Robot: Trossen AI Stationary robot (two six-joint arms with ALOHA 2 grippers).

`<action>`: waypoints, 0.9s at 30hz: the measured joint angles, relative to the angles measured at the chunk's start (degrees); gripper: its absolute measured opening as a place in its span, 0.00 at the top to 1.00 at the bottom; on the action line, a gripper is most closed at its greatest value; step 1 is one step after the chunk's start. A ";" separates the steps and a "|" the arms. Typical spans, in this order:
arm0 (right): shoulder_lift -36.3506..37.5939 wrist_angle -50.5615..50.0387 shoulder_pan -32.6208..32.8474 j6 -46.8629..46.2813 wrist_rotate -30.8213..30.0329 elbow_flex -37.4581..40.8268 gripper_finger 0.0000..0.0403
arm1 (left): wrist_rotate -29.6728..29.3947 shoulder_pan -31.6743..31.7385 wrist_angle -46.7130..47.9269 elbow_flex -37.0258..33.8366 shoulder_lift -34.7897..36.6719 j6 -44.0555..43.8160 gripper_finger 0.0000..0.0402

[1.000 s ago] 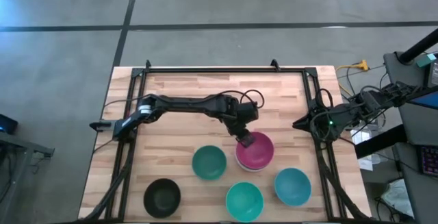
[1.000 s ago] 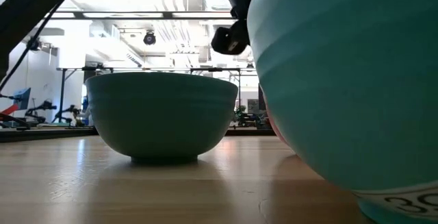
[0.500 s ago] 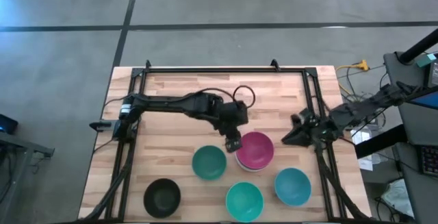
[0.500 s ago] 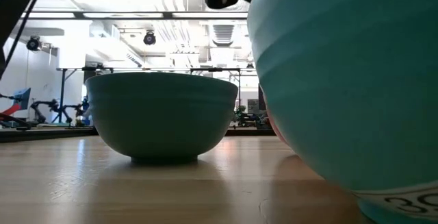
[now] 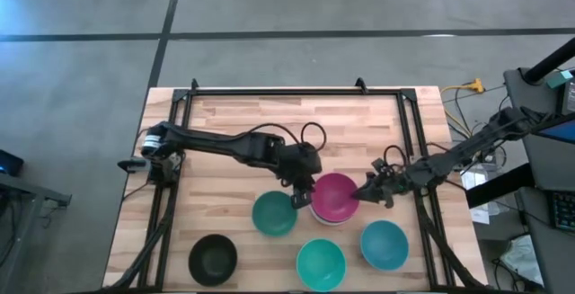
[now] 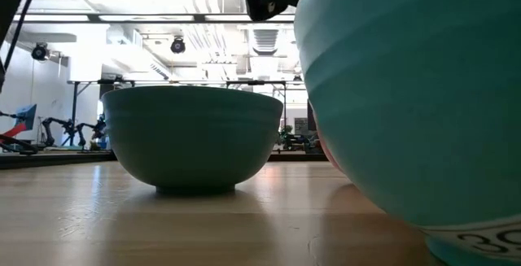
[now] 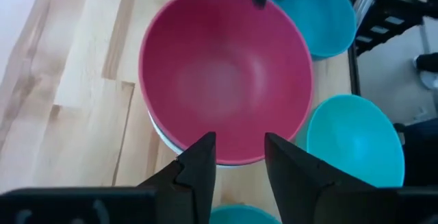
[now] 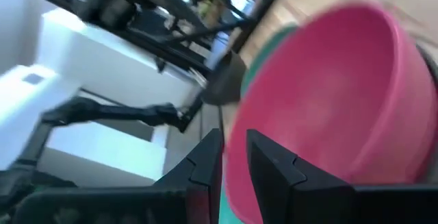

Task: Nest bowls inside each other
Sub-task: Stack the pink bowl on top of the right black bowl, then stack the blue bowl on top of the pink bowl

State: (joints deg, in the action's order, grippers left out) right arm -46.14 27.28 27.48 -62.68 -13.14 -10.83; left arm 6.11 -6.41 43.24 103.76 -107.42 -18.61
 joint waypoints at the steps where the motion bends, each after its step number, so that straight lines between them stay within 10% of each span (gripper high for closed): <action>1: -1.25 -0.22 0.30 -0.45 -0.04 -0.34 0.84 | 0.04 0.04 -0.90 -1.26 0.68 0.00 0.73; 27: -4.51 -36.58 3.17 9.18 -0.58 -31.24 0.84 | 5.59 -0.09 -13.49 -15.66 10.65 0.20 0.73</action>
State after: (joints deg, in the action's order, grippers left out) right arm -50.65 -9.30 30.66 -53.50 -13.72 -42.07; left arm 11.70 -6.51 29.75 88.10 -96.77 -18.41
